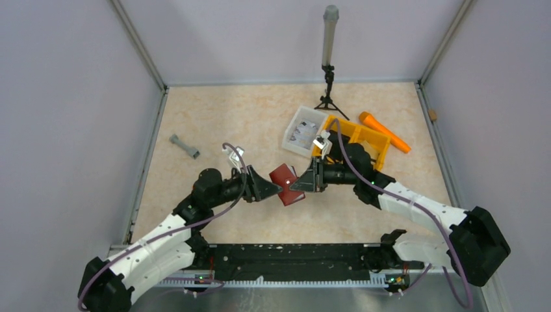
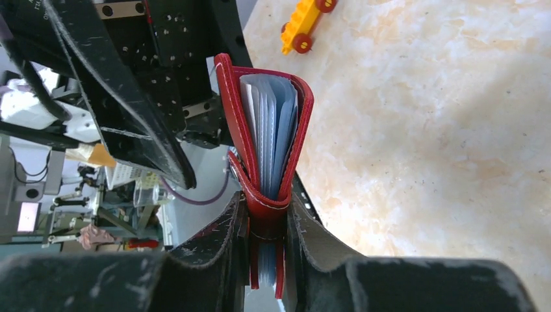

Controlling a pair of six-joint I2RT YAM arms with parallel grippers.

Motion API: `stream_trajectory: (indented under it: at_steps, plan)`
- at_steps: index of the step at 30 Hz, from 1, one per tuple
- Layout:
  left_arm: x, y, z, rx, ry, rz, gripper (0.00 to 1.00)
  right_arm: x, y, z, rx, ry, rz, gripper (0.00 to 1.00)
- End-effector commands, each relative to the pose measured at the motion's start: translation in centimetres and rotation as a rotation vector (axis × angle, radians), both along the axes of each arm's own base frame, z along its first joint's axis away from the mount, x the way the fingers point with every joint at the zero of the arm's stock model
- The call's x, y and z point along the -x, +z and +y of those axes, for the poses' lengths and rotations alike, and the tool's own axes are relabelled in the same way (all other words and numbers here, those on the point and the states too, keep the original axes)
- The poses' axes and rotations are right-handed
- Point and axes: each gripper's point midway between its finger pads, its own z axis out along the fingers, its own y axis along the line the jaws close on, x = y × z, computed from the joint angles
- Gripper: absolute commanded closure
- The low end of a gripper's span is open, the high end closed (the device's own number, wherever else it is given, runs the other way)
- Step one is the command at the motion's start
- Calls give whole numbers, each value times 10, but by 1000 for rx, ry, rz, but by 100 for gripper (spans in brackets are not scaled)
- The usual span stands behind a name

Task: Take the credit cards out of the card holder
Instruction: Open the card holder at the center of the board.

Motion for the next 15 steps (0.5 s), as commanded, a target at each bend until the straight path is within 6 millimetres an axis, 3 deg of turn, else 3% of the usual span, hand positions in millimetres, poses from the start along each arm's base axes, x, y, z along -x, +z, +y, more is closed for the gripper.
stream_trajectory:
  at_steps: [1, 3, 8, 12, 15]
  plan:
    - [0, 34, 5, 109, 36, -94, 18, 8, 43, 4, -116, 35, -56, 89]
    - [1, 41, 9, 143, 57, -113, 11, 10, 53, 5, -151, 33, -60, 88]
    - [5, 53, 9, 177, 46, -148, 8, 14, 71, 8, -224, 63, -53, 87]
    - [6, 63, 6, 201, 21, -165, 8, 19, 74, 13, -252, 100, -36, 87]
    - [6, 67, 4, 222, 14, -170, 15, 24, 76, 17, -258, 123, -38, 86]
